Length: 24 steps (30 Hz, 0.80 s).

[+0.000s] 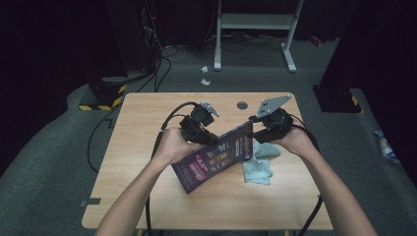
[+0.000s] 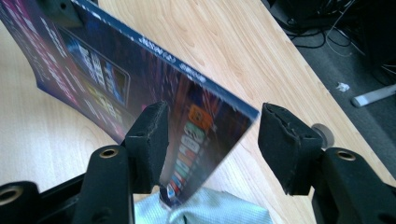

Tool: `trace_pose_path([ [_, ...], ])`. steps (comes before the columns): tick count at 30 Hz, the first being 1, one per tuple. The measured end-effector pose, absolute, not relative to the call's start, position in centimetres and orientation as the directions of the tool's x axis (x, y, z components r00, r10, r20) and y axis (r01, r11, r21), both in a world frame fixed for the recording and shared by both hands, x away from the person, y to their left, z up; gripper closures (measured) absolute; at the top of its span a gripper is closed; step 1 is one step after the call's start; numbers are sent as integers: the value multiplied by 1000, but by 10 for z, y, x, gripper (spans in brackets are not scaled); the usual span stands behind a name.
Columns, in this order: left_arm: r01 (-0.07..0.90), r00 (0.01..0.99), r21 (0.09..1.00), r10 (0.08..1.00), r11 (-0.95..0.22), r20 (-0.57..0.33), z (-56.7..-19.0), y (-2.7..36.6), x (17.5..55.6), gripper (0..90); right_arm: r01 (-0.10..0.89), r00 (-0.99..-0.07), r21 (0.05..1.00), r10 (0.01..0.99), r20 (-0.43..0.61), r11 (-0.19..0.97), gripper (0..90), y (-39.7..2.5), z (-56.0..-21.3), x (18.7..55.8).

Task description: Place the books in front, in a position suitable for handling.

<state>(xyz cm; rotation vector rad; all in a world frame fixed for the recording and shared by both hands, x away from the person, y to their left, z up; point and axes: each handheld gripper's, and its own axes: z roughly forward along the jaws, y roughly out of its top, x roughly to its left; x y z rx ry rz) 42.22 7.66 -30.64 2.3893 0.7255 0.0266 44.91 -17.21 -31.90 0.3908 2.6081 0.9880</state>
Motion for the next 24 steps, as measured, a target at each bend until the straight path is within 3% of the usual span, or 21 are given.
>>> trace_pose_path([
  [24,481,851,566,512,-670,-117,-308,75,420,819,131,-923,636,327,-202,761,707,-180,-322,447],
])
